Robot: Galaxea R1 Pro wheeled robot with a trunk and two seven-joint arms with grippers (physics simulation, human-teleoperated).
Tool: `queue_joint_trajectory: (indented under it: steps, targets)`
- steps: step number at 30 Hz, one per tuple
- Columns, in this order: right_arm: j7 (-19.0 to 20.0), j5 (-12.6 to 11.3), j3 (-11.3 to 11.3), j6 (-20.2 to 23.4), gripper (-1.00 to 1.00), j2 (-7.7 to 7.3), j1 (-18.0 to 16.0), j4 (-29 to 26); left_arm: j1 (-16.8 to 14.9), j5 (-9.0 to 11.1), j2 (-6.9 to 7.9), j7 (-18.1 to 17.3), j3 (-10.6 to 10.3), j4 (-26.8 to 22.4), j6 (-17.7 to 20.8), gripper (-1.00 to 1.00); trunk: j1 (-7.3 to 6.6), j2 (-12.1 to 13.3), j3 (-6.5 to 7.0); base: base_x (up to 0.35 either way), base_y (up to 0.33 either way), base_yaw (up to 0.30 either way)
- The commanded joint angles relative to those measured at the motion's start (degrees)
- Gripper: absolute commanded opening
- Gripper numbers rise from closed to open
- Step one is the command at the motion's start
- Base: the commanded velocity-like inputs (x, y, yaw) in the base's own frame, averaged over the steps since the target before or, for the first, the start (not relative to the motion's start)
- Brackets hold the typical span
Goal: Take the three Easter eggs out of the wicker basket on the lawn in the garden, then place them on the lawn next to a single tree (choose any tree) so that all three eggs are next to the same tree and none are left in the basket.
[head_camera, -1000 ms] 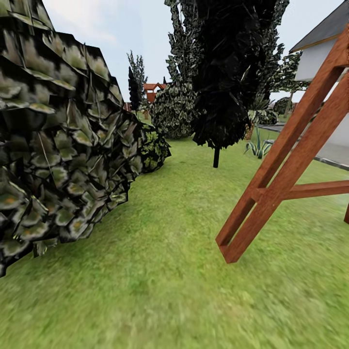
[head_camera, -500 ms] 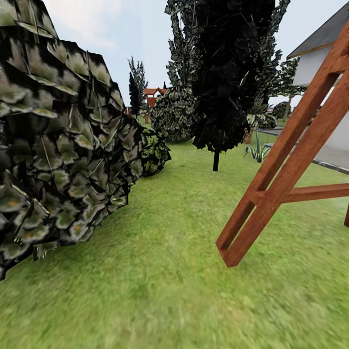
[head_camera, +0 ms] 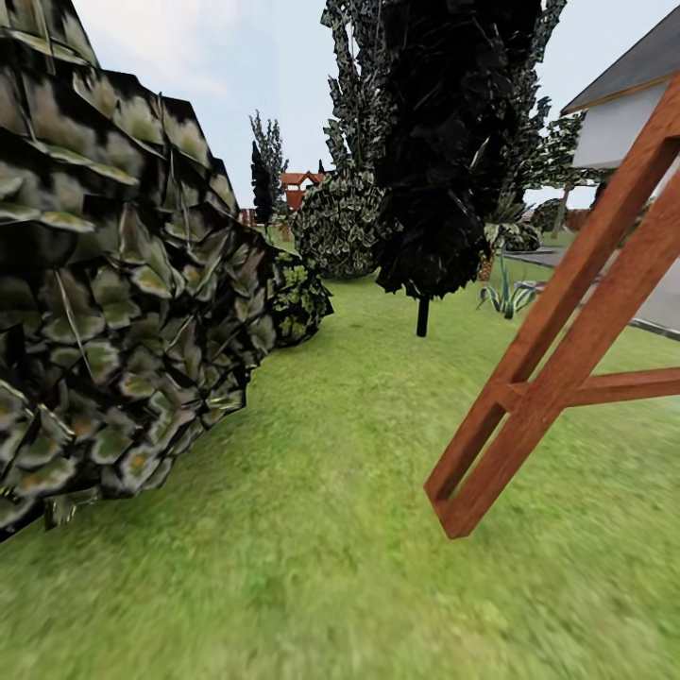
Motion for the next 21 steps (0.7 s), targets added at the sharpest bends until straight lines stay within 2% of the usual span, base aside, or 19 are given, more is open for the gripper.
queue_joint_trajectory:
  steps: [1,6,10,16,21]
  targets:
    - [0.0,0.1,0.3,0.0,1.00,0.00,0.0,0.1,0.0,0.1,0.00,0.0,0.0,-0.1,0.0,1.00,0.03,0.0,-0.04,0.335,0.000,0.000]
    - [0.0,0.1,0.3,0.0,1.00,0.00,0.0,0.1,0.0,0.1,0.00,0.0,0.0,-0.1,0.0,1.00,0.03,0.0,-0.04,0.336,0.000,0.021]
    - [-0.1,0.1,0.3,0.0,1.00,0.00,0.0,0.1,0.0,-0.1,0.00,0.0,-0.2,-0.1,-0.1,1.00,0.03,0.0,-0.04,0.292,0.000,0.217]
    - [-0.1,0.1,0.3,0.0,1.00,0.00,0.0,0.1,0.0,-0.1,-0.06,0.0,-0.3,-0.1,-0.4,1.00,0.03,0.0,-0.02,0.043,0.000,0.242]
    - [0.0,0.1,0.3,0.0,1.00,0.00,0.0,0.1,0.0,0.0,-0.02,0.0,-0.1,-0.1,-0.1,1.00,0.03,0.0,-0.01,0.139,0.000,0.037]
